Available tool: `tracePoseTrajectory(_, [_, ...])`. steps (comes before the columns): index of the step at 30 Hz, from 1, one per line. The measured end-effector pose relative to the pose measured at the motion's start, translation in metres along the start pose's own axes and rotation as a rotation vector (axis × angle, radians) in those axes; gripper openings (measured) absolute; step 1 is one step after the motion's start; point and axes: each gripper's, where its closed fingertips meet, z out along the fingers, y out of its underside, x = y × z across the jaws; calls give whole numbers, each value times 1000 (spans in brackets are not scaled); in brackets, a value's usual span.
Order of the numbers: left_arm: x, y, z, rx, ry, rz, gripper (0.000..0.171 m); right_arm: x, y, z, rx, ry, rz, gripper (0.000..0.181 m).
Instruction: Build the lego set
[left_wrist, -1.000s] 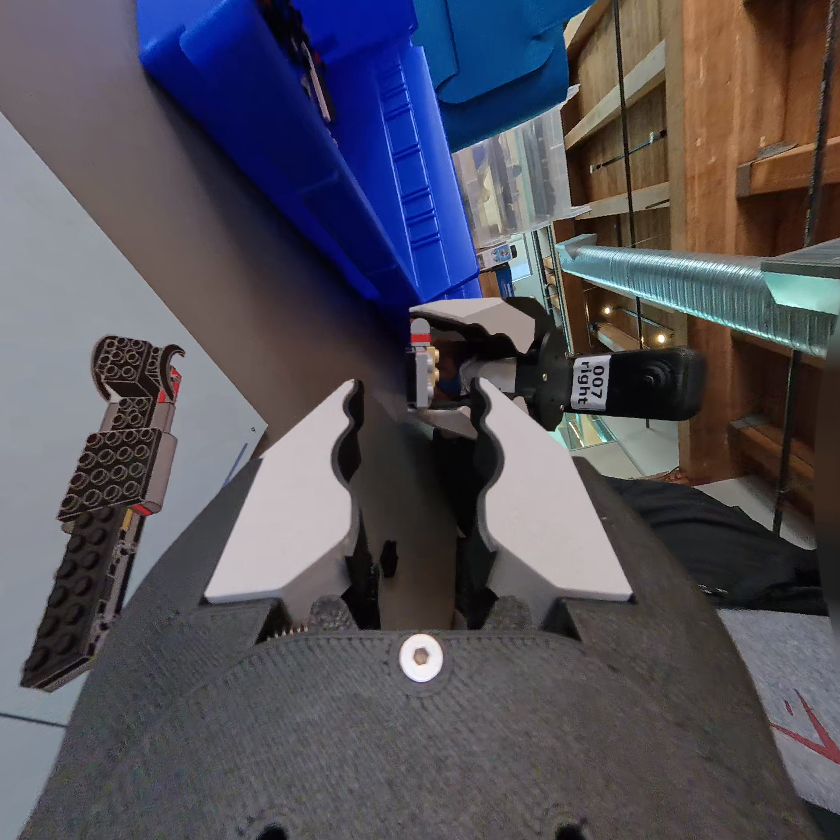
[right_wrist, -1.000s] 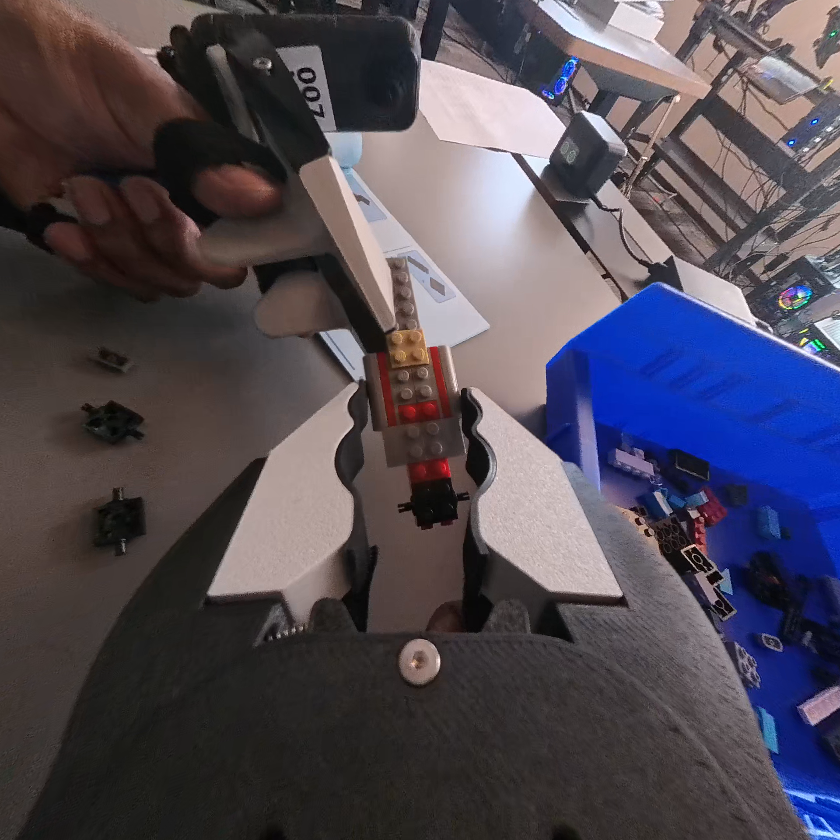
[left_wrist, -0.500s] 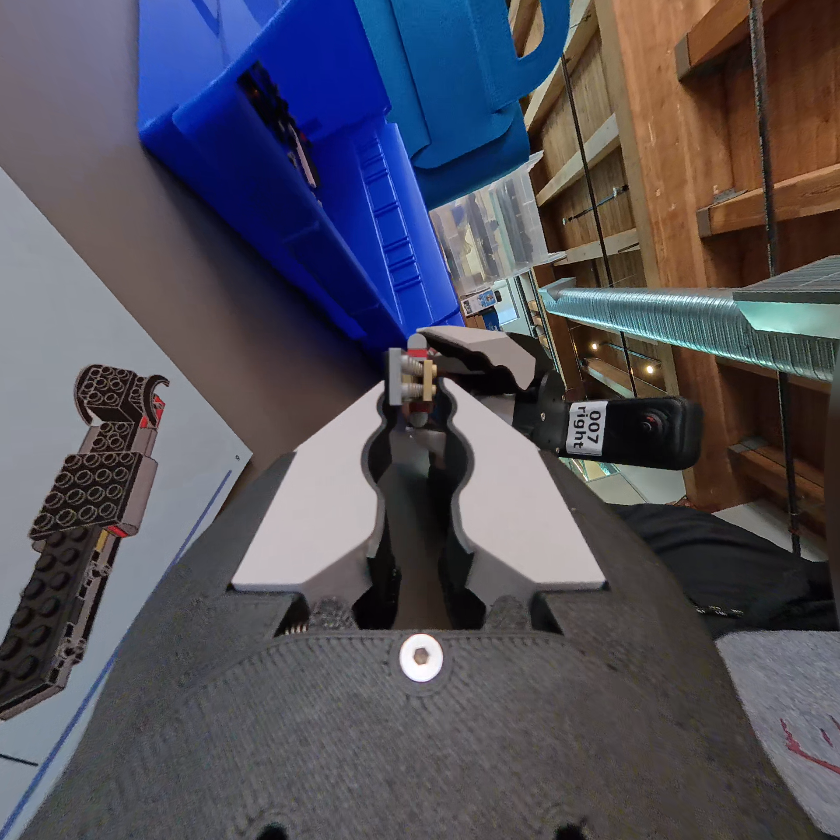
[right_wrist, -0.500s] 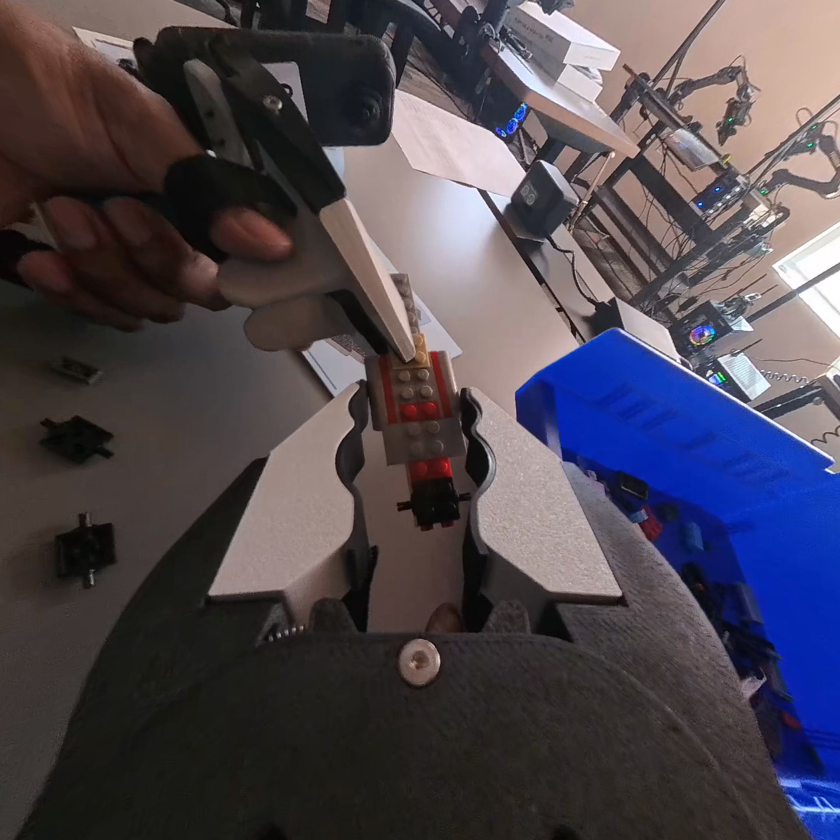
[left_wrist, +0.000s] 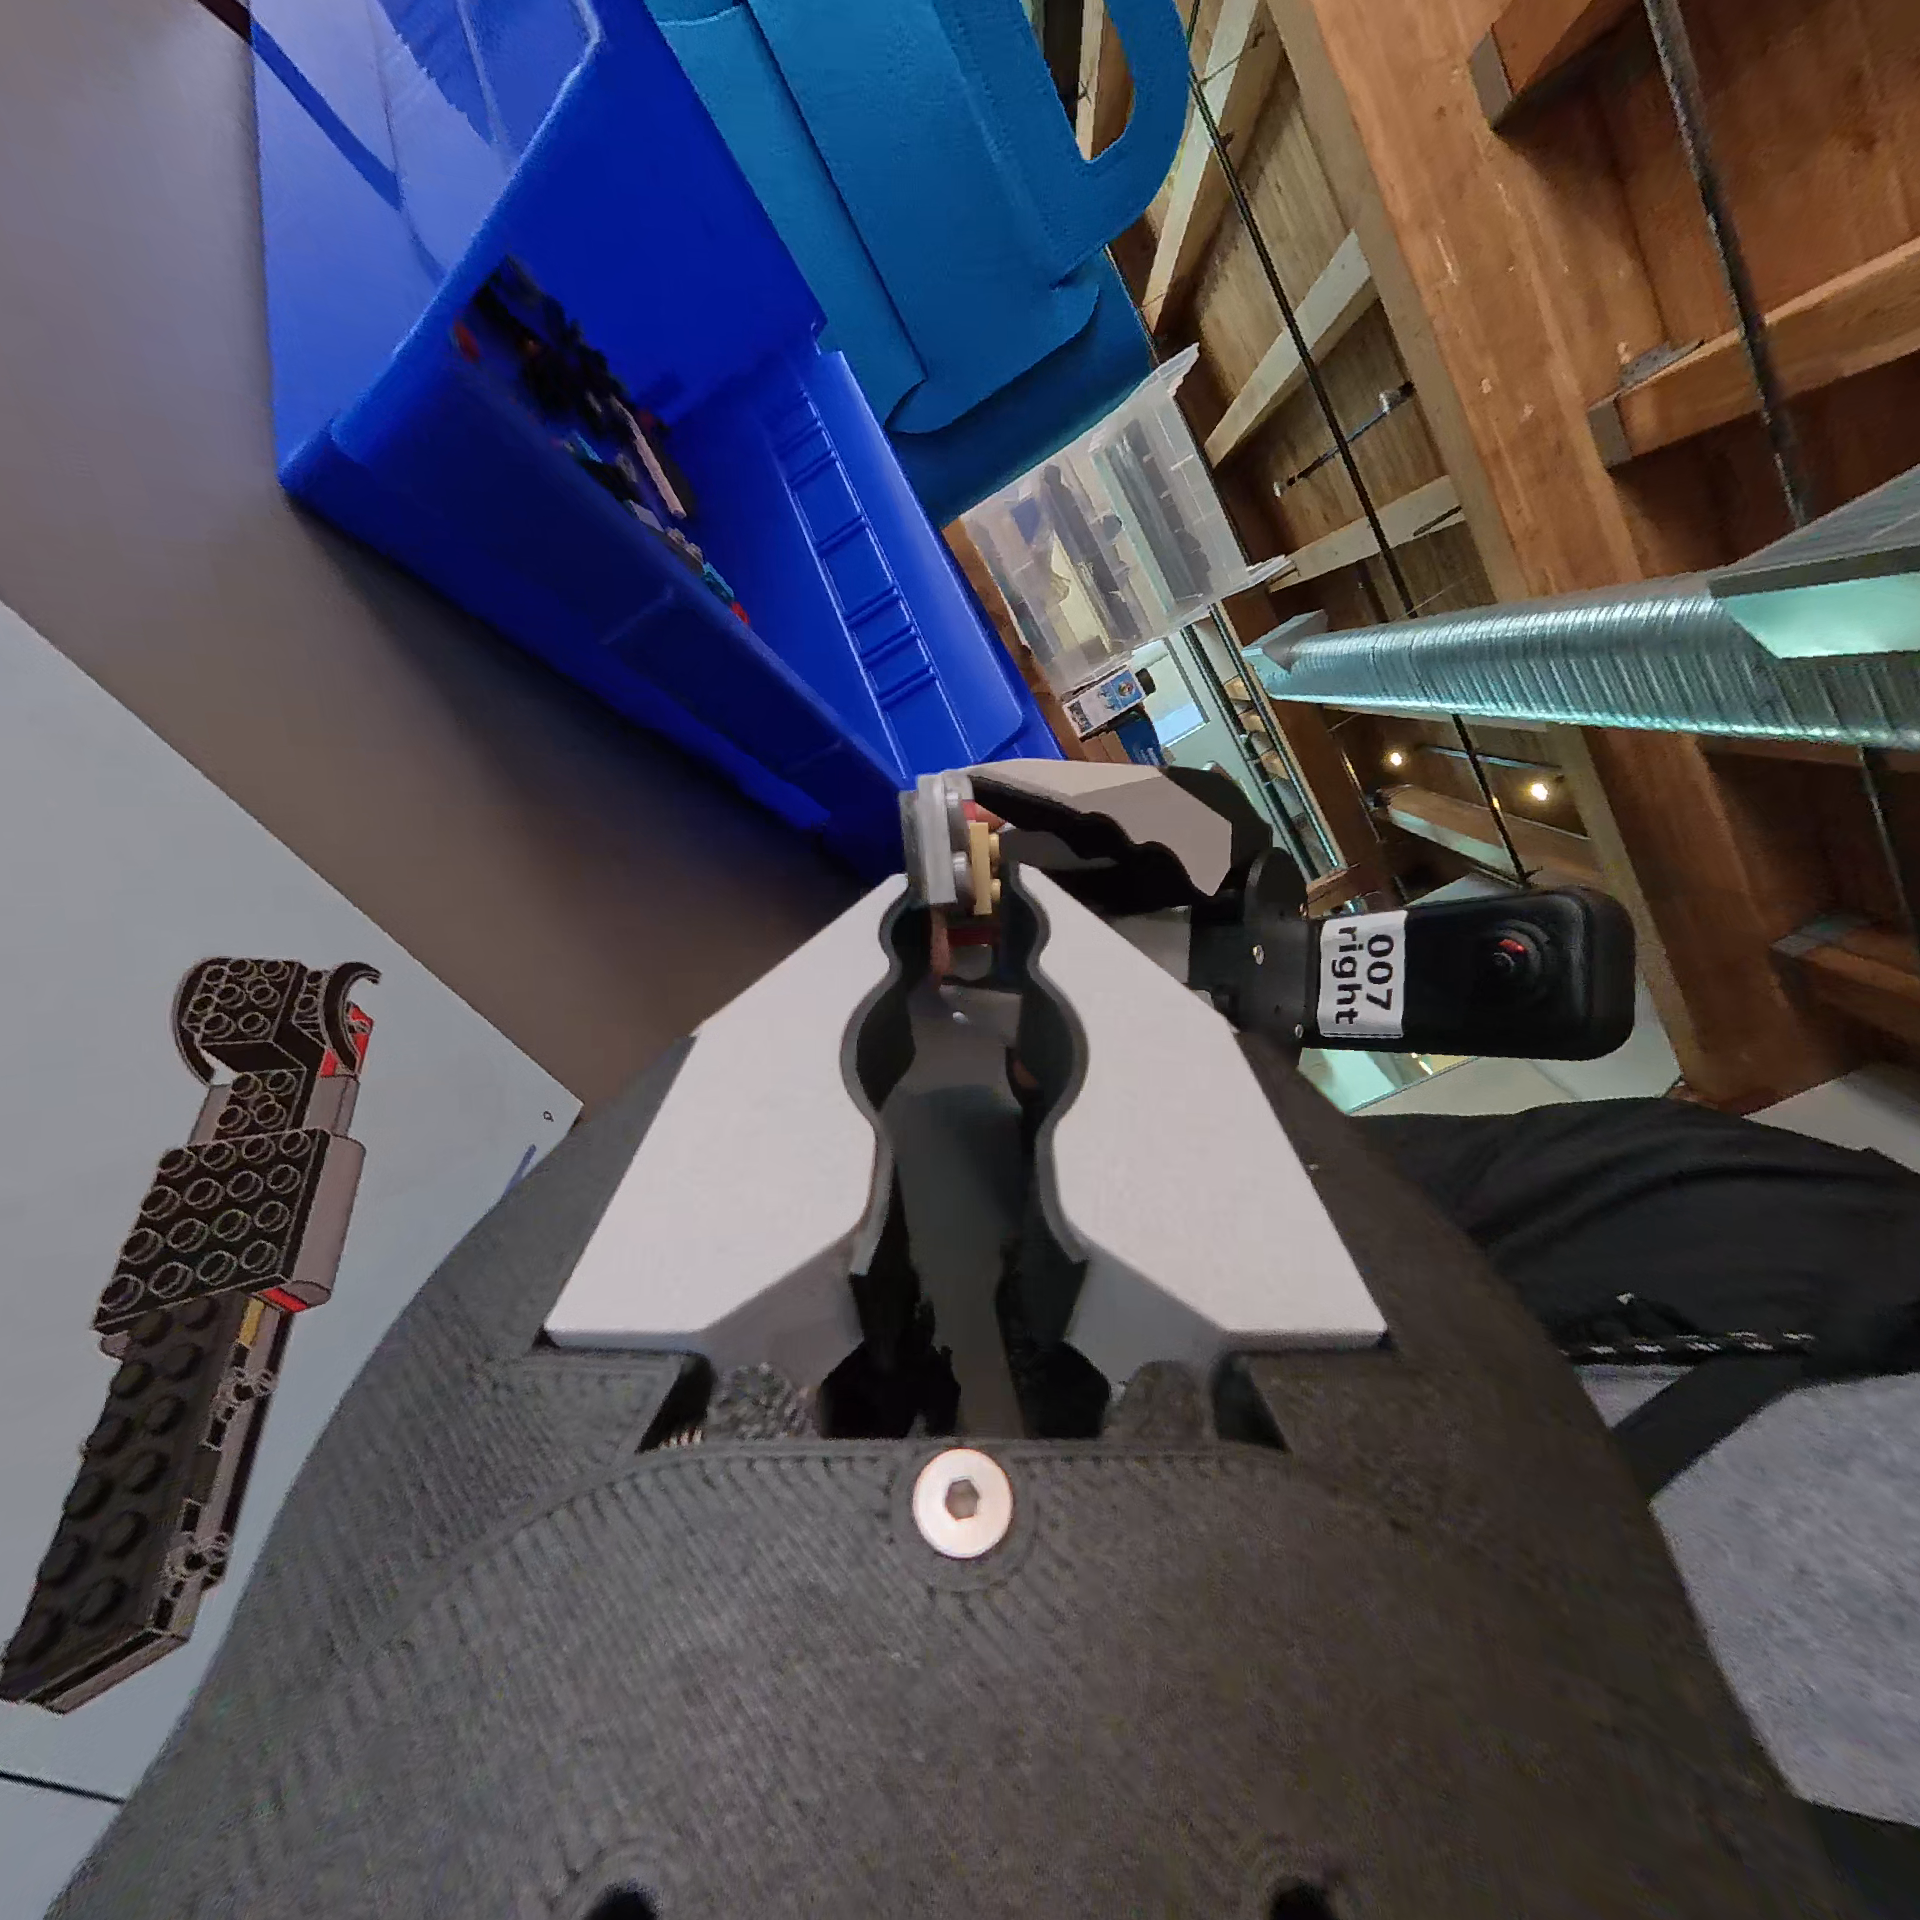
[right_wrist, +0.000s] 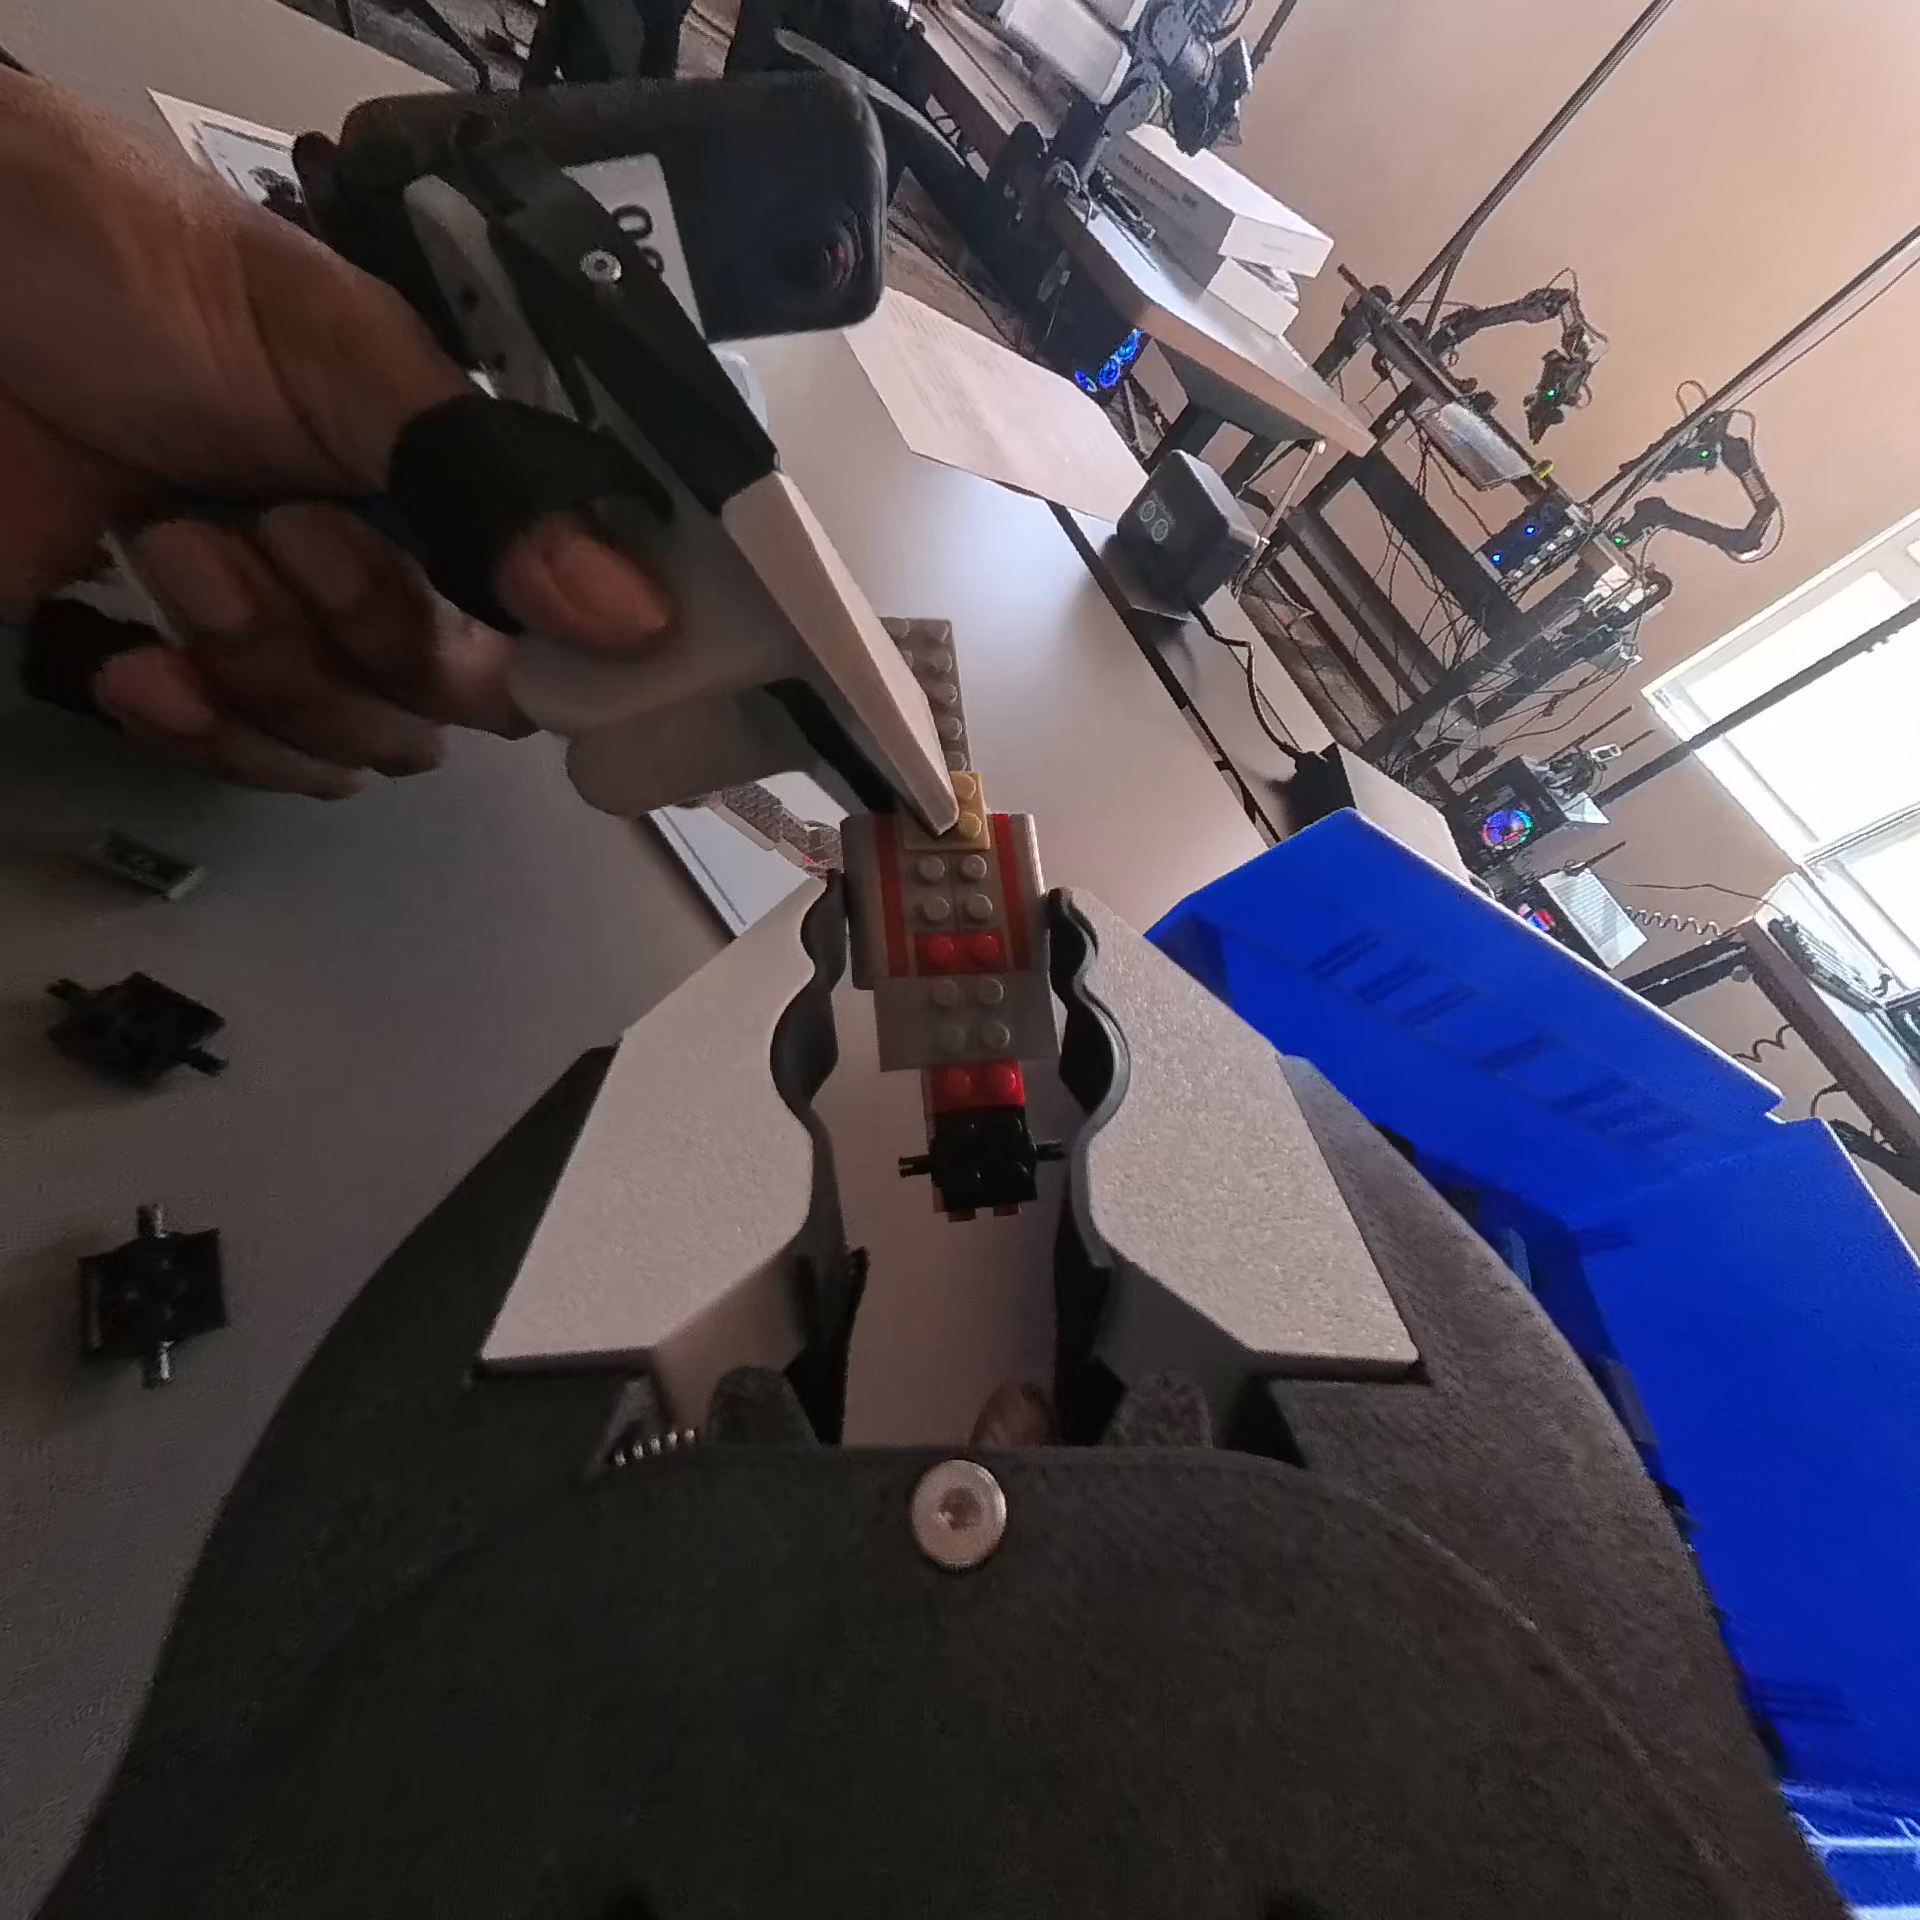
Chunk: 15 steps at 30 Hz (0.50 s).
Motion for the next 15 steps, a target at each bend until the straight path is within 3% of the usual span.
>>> tracePoseTrajectory(7, [4, -2, 0, 0, 5, 65, 11, 1, -3, -1, 30, 4, -14, 41])
tracePoseTrajectory(15, [30, -4, -2, -65, 65, 352, 12, 9, -24, -26, 195, -171, 177, 44])
